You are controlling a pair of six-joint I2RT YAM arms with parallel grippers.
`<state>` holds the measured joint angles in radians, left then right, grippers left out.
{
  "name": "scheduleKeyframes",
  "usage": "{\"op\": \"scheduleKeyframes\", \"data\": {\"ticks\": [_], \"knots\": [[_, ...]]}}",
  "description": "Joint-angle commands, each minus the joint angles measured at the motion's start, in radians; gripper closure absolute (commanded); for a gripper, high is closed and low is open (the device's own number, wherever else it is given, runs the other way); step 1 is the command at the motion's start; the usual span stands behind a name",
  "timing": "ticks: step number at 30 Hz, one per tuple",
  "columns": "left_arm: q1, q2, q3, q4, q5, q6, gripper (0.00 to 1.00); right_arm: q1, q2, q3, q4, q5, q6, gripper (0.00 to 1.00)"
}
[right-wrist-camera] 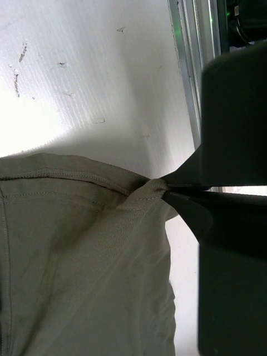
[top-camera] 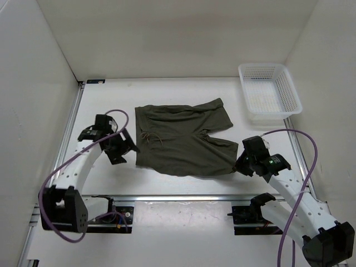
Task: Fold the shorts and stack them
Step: Fold the shorts
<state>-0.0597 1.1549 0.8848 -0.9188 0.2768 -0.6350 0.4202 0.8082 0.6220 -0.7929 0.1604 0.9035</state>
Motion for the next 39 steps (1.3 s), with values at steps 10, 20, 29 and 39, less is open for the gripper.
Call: {"op": "scheduleKeyframes", "data": {"ticks": [10, 20, 29, 39], "knots": [[-0.175, 0.294, -0.113, 0.247, -0.046, -0.077, 0.08, 0.005, 0.002, -0.004, 0.018, 0.019, -0.011, 1.00], [-0.186, 0.448, 0.009, 0.287, -0.096, -0.065, 0.90, 0.005, 0.031, -0.004, 0.037, 0.019, -0.011, 1.00], [-0.167, 0.261, 0.198, 0.084, -0.154, -0.055, 0.90, 0.005, 0.040, 0.073, -0.005, 0.041, -0.063, 1.00], [-0.147, 0.085, -0.033, 0.044, -0.142, -0.055, 0.90, 0.005, -0.040, 0.030, -0.069, 0.019, -0.044, 1.00]]}}
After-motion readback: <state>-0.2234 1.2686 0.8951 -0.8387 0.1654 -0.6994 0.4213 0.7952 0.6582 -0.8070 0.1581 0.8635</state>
